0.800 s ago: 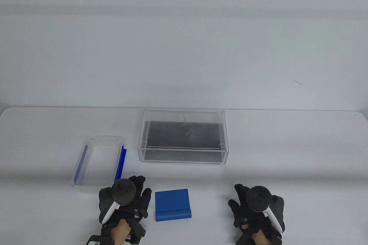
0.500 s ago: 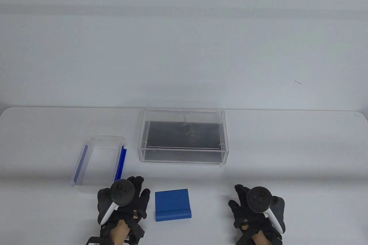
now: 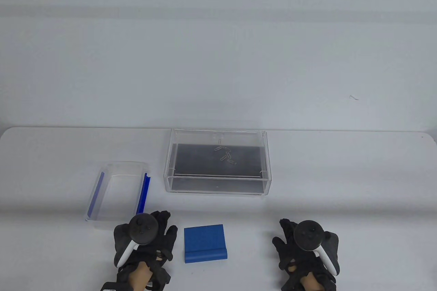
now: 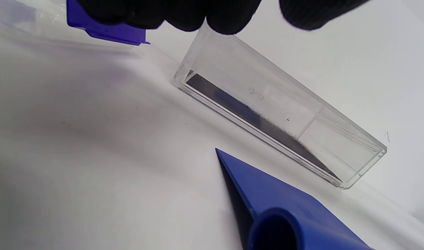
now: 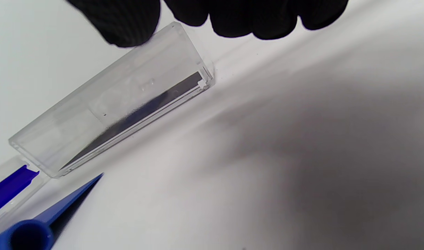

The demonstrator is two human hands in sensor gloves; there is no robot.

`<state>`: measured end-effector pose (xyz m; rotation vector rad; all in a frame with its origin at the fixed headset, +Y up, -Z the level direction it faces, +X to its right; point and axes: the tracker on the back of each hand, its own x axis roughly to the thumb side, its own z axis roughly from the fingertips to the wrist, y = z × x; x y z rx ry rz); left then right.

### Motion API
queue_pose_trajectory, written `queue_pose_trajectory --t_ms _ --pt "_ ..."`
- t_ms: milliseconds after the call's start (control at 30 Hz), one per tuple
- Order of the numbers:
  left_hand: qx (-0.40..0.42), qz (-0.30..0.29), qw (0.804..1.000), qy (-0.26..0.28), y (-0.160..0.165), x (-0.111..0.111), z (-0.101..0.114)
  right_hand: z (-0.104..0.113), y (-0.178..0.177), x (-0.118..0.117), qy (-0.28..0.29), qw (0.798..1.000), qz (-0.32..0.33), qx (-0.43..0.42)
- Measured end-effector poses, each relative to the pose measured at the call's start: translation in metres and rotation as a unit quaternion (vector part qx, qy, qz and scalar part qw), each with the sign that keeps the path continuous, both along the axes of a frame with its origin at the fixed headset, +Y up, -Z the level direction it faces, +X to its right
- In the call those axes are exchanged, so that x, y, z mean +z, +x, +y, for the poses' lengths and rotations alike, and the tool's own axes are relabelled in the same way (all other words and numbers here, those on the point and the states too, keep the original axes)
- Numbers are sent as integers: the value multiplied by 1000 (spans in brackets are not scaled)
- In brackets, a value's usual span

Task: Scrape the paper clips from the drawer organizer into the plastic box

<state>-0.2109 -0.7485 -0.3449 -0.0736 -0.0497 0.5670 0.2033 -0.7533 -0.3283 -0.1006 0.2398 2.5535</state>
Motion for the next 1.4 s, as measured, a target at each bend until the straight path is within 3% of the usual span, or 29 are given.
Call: queue_pose_trajectory --t_ms 67,267,533,833,1400 --pt "2 -12 1000 3 1 1 1 0 -1 0 0 1000 2 -1" --pt "9 -120 992 -20 17 3 -2 -1 -5 0 -8 1000 14 4" --pt "-99 -221 968 -64 52 7 -12 -3 -8 0 -14 1000 22 14" --pt "-253 -253 931 -74 76 11 -32 -5 -14 -1 -21 999 35 34" --pt "-316 -254 913 -41 91 12 -33 -4 -15 0 -20 998 39 41"
